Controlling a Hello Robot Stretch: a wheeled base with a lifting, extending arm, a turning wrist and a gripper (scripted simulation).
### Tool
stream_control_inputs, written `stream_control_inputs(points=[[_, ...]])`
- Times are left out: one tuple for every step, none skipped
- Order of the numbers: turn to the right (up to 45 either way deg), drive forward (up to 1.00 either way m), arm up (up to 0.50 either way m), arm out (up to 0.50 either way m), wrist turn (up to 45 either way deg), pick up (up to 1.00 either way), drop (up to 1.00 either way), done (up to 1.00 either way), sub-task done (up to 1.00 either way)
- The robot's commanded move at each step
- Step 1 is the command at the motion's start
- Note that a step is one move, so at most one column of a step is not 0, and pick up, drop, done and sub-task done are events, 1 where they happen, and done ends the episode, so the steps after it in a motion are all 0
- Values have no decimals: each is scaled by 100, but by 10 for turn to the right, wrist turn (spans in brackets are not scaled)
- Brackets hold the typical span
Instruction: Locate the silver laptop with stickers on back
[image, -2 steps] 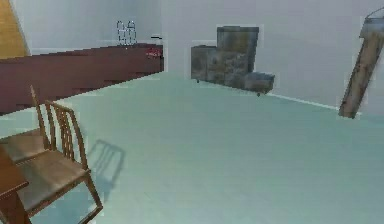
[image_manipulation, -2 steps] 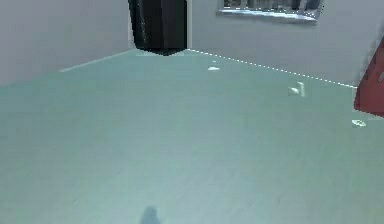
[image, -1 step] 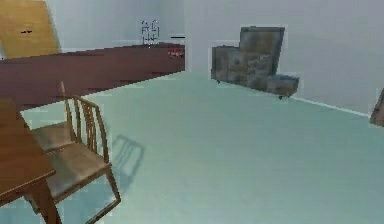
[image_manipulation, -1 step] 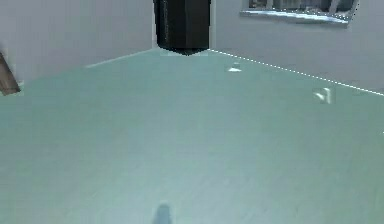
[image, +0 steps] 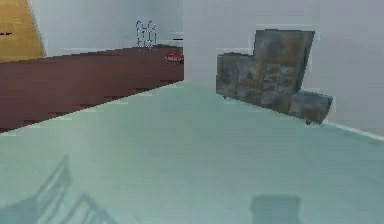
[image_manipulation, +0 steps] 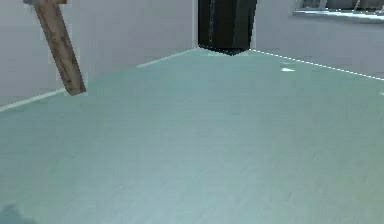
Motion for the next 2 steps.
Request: stream_control_inputs(points=[[0,45,0,0,0,0,0,0,0],[-90,0,0,0,0,0,0,0,0]])
